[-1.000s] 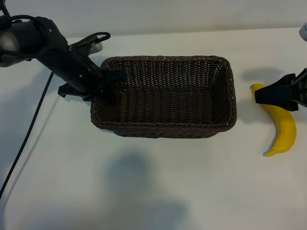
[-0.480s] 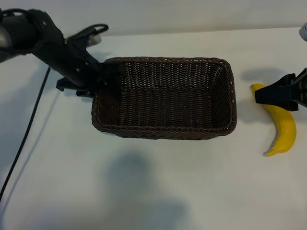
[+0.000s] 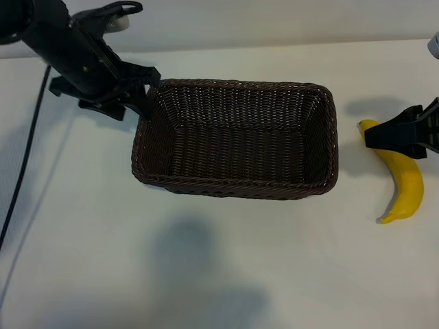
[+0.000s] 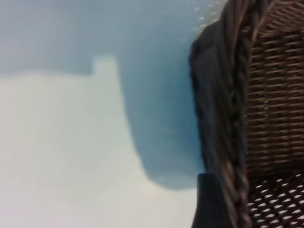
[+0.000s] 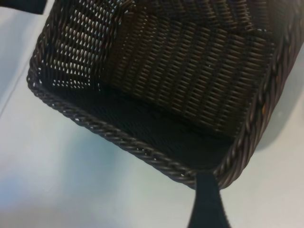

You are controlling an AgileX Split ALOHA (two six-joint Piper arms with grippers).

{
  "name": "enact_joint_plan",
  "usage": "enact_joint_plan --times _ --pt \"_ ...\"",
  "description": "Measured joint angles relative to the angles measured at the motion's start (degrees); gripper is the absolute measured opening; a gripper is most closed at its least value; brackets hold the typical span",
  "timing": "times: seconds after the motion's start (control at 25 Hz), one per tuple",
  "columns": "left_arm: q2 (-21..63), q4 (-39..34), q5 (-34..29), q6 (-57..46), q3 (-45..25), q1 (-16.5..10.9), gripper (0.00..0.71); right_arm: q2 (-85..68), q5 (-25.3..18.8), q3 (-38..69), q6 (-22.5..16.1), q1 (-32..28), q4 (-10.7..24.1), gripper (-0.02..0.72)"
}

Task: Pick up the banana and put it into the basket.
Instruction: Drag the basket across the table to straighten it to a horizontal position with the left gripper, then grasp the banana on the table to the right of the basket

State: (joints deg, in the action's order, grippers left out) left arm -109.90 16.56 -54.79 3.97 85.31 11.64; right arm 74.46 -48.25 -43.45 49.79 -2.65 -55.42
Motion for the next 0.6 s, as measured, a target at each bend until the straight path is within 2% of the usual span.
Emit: enact_joint_plan --times 0.28,0.4,0.6 --pt "0.00 -6.17 -3.12 -2.82 6.47 -0.97 0.495 0.00 0.00 0.00 0.00 0.00 0.00 0.493" --pt "0.00 -8.85 -3.89 -3.97 8.94 -3.33 0.496 0.00 0.00 0.00 0.00 0.00 0.00 0.493" --pt "0.00 -13.76 -6.98 -4.62 9.77 -9.46 0.496 0.00 0.00 0.00 0.00 0.00 0.00 0.493"
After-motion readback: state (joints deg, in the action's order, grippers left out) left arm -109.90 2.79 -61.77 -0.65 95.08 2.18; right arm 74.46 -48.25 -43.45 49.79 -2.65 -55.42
